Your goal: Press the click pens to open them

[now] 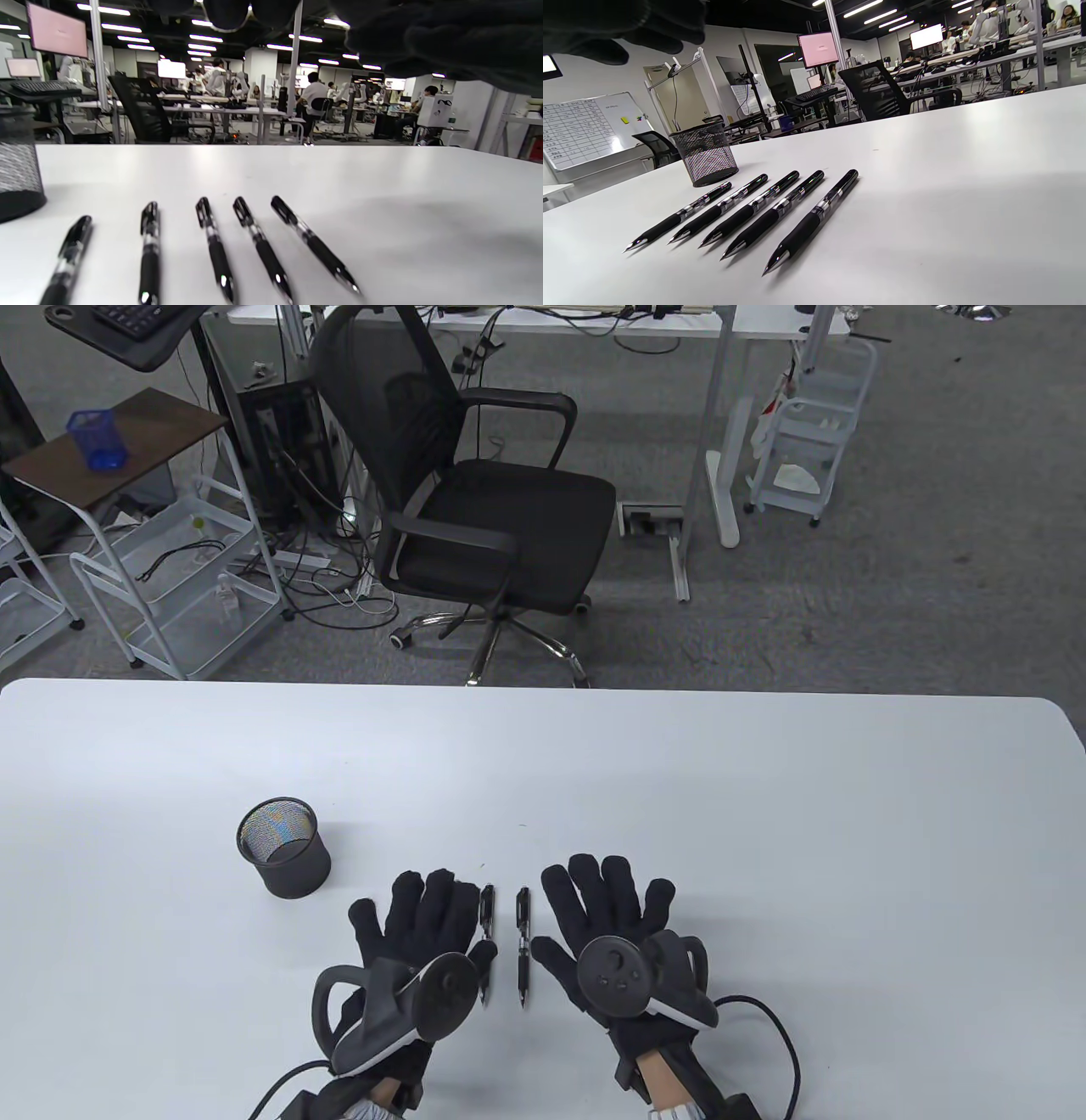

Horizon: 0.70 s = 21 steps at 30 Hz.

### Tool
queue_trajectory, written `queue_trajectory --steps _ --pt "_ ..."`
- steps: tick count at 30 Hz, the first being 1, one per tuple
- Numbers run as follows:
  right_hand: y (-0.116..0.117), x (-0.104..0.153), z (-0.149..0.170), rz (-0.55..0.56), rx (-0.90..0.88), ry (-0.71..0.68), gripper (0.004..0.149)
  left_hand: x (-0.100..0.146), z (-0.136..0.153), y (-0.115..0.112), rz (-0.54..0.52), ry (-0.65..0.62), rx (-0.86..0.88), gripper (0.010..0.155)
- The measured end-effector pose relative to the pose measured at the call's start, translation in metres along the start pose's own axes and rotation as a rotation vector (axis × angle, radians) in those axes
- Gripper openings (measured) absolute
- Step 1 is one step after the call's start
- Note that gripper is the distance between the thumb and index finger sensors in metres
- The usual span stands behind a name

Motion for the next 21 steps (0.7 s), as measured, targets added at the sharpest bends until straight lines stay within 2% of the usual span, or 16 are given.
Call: queue_trajectory --steps 6,21 --pt "0.005 -0.002 0.000 -0.036 -0.001 -0.021 0.075 -0.008 -0.003 -0.012 0.085 -0.049 0.024 0.069" --pt "0.010 -0.003 0.000 -0.049 0.025 -0.018 0.076 -0.006 -0.001 -0.013 0.097 -0.036 0.016 0.074"
Point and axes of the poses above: the tracker on the back of each hand, its own z axis roughly to the little-finger side, its own x axis roughly from the fingertips to the wrist, y = z × x, the point moved 3 cm from there along -x, roughly from the wrist to the fingertips, and after that the axes turned 11 degrees about -x, right-handed, at the moved point
